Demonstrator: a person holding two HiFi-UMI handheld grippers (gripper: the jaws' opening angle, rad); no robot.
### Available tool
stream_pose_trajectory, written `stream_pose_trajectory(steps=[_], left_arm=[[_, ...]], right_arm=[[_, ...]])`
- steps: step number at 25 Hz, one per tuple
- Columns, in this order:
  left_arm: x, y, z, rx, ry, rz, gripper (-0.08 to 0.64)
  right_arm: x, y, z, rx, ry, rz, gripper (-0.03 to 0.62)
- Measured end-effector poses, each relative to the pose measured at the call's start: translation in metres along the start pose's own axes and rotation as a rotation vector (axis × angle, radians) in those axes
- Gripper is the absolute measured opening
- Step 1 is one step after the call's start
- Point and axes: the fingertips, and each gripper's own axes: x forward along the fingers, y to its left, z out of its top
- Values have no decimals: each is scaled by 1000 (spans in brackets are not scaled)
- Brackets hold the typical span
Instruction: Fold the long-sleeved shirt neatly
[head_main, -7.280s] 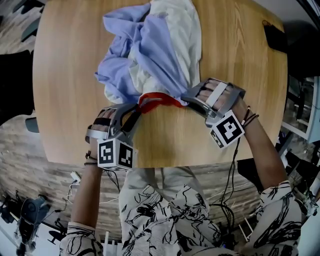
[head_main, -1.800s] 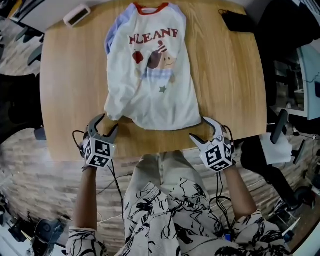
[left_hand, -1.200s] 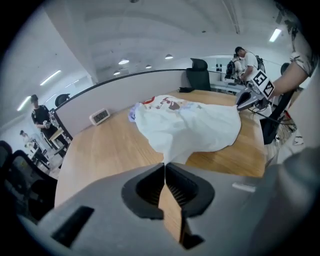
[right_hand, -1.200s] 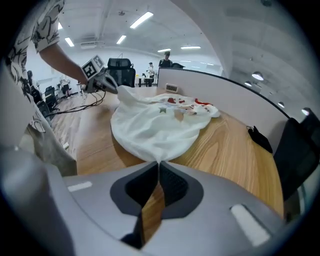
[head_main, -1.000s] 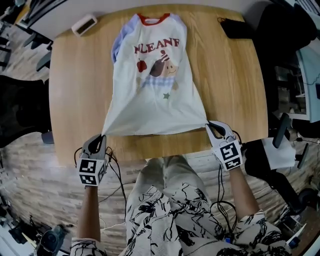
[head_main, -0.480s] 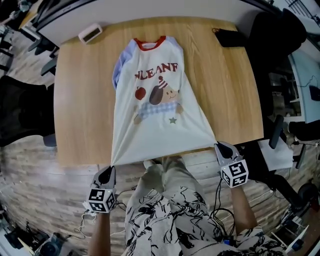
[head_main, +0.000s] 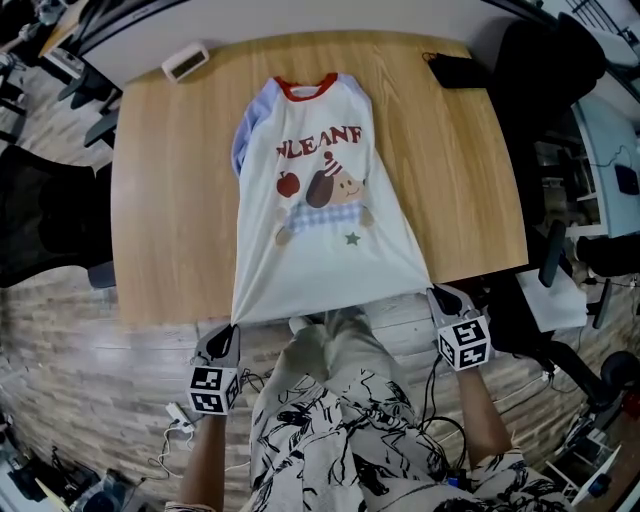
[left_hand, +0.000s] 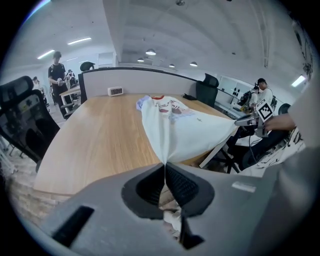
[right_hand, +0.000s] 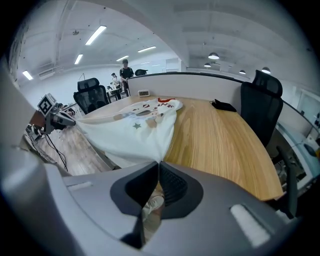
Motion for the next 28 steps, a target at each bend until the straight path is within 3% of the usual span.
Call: stream_pose_trajectory(steps=[5, 9, 16, 22, 28], left_arm=[[-2, 2, -4, 10, 1, -9, 14], [-10, 3, 18, -10, -53, -24, 14], [-22, 23, 124, -56, -193, -60, 14], [-12, 51, 205, -26, -207, -63, 14], [15, 79, 266, -6, -204, -22, 14]], right_arm=[[-4, -1, 1, -2, 6, -22, 20], [-10, -1, 20, 20, -26, -19, 20], [-14, -13, 107, 74, -98, 39, 20], [6, -33, 190, 44, -130, 119, 21], [41, -68, 251, -41, -133, 120, 20]])
